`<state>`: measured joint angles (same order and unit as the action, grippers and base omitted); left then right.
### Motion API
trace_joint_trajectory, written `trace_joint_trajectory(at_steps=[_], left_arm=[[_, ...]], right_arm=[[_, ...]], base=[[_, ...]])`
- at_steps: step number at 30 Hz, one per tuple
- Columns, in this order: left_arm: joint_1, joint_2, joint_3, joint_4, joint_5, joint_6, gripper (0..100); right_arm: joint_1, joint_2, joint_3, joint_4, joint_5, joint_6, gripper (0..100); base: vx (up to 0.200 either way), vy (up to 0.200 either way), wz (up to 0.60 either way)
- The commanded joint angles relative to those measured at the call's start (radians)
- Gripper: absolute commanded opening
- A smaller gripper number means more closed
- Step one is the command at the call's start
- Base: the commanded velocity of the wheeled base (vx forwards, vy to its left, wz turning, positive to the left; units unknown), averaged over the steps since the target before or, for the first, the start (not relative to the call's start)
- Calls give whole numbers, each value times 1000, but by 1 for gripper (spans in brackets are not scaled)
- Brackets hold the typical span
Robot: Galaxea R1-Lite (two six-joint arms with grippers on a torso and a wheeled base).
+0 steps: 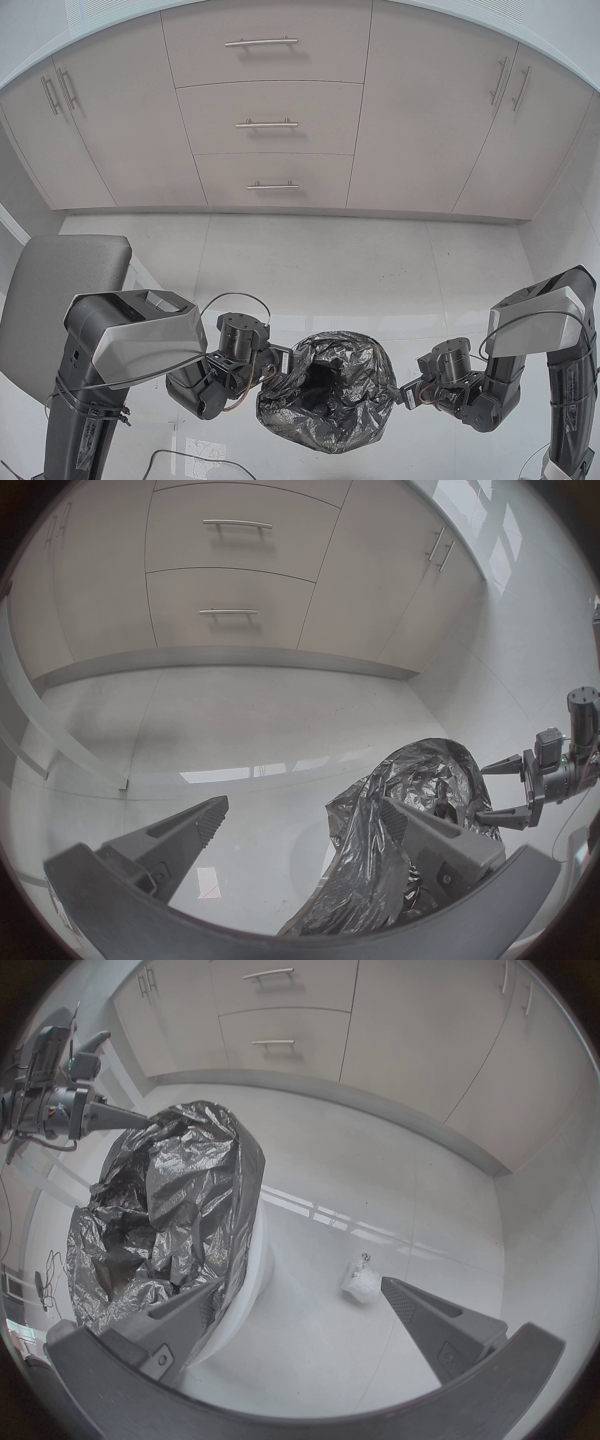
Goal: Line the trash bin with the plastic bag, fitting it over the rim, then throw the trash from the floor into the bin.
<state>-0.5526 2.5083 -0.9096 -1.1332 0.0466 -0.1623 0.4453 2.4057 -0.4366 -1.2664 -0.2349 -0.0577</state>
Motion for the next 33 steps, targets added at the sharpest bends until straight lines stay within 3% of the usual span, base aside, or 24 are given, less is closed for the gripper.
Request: trace_joint_trajectory(at_steps=[1, 16, 27, 33], left_arm=[[0, 1, 0, 0, 1, 0, 100], [0, 1, 0, 0, 1, 0, 100], [-1, 1, 1, -2, 1, 0, 100], [-1, 4, 0, -2, 1, 0, 100]], right_arm=[[-2, -2, 45, -38, -1, -8, 100], [-13, -17, 93, -41, -6, -11, 100], [-103, 13, 25, -33, -9, -76, 100], [-106, 27, 2, -30, -3, -91, 100]], base=[[0, 0, 0], [0, 0, 0], [0, 0, 0], [0, 0, 0]])
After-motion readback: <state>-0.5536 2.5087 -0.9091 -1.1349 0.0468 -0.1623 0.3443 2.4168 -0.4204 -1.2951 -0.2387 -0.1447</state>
